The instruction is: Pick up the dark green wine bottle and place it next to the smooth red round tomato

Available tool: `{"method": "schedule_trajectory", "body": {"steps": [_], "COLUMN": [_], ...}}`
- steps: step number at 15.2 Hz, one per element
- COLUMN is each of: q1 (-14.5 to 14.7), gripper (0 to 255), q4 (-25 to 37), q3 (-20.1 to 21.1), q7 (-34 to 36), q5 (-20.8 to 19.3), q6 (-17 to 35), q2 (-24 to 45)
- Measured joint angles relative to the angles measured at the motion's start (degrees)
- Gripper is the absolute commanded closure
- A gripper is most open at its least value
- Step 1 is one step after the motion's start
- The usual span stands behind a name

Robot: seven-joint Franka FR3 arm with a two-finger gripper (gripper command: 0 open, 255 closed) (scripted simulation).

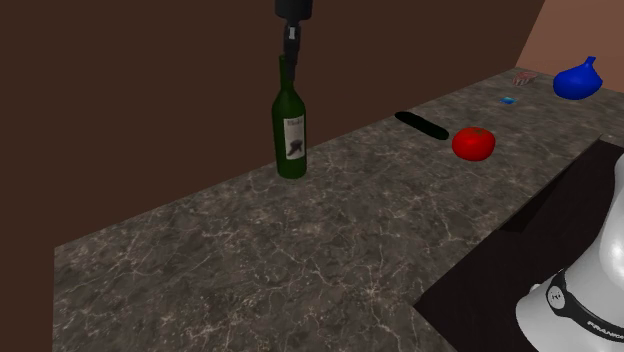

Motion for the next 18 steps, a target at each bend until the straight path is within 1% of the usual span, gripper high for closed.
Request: {"method": "schedule_trajectory", "body": {"steps": [7, 13, 18], "q1": [-0.42, -1.50, -2.96], "gripper": [255, 255, 255], "q4": [5.65, 12.17, 19.34], "q3": [-0.13, -0.20, -0.17], "q7": [0.62, 0.73, 0.80], "q5": [-0.13, 0.42, 1.35], "q6": [-5.49, -10.70, -15.89], "q2": [0.10, 1.48, 3.55]}}
